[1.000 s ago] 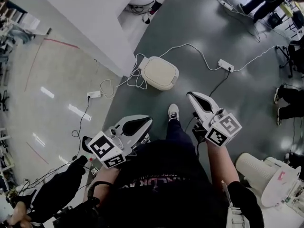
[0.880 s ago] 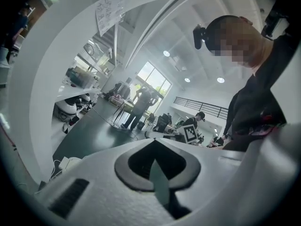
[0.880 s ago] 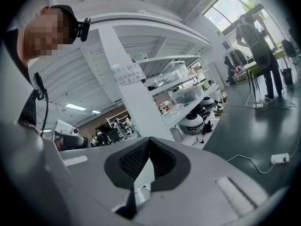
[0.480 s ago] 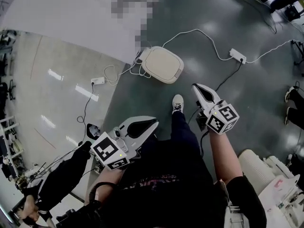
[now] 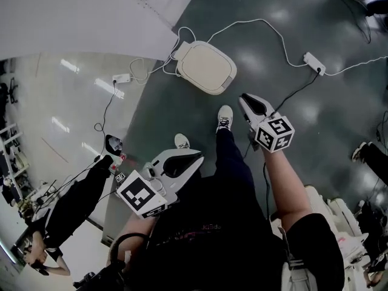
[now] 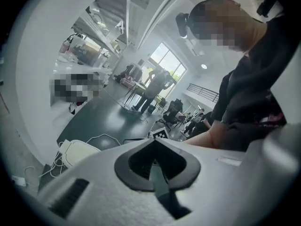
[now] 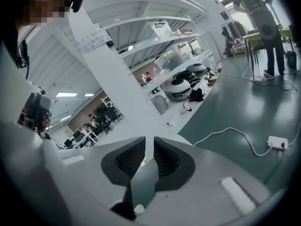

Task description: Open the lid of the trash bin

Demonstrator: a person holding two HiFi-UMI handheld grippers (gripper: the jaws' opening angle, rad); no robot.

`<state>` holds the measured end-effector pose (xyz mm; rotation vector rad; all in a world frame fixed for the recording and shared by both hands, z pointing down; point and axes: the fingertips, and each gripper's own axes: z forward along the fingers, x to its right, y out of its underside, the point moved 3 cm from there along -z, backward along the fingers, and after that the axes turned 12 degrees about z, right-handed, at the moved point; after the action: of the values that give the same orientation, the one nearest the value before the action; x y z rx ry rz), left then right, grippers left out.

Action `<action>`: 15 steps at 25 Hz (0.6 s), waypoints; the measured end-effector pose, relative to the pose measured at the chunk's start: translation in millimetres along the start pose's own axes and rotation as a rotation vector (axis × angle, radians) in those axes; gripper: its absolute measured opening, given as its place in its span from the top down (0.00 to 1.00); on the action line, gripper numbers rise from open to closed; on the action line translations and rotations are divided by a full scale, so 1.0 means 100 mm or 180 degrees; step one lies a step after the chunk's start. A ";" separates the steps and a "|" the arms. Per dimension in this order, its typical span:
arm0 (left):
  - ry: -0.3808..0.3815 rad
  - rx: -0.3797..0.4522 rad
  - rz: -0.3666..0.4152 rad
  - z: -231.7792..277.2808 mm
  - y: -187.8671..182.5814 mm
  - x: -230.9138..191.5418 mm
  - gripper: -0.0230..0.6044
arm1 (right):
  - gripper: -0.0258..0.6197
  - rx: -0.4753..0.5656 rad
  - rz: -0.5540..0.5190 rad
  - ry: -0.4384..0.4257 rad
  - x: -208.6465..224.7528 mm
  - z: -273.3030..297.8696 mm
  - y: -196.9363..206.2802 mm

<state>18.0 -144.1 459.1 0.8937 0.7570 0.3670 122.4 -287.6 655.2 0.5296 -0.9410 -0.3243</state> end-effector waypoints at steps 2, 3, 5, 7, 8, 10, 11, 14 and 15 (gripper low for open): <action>-0.0028 -0.0048 -0.0076 0.05 0.03 -0.02 0.96 | 0.86 -0.0125 0.0050 0.0088 0.22 0.15 0.10; -0.0038 -0.0080 -0.0114 0.07 0.05 -0.01 0.96 | 0.86 -0.0194 0.0075 0.0144 0.33 0.22 0.16; -0.0056 -0.0152 -0.0188 0.08 0.08 0.01 0.96 | 0.86 -0.0331 0.0141 0.0259 0.54 0.36 0.29; -0.0072 -0.0229 -0.0212 0.11 0.15 0.02 0.96 | 0.86 -0.0436 0.0244 0.0361 0.75 0.50 0.41; -0.0085 -0.0248 -0.0190 0.13 0.19 0.01 0.96 | 0.86 -0.0475 0.0309 0.0406 0.86 0.57 0.48; -0.0135 -0.0248 -0.0162 0.17 0.26 -0.02 0.96 | 0.84 -0.0550 0.0446 0.0493 1.08 0.73 0.62; -0.0165 -0.0254 -0.0202 0.19 0.31 -0.04 0.96 | 0.83 -0.0589 0.0510 0.0542 1.19 0.81 0.69; -0.0234 -0.0318 -0.0402 0.21 0.49 -0.08 0.96 | 0.81 -0.0631 0.0767 0.0699 1.49 1.02 0.85; -0.0254 -0.0338 -0.0446 0.23 0.54 -0.10 0.96 | 0.80 -0.0631 0.0856 0.0753 1.59 1.10 0.89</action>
<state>28.5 -131.0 516.6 0.7470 0.7156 0.2441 122.8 -322.2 865.3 0.2482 -0.7298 -0.1067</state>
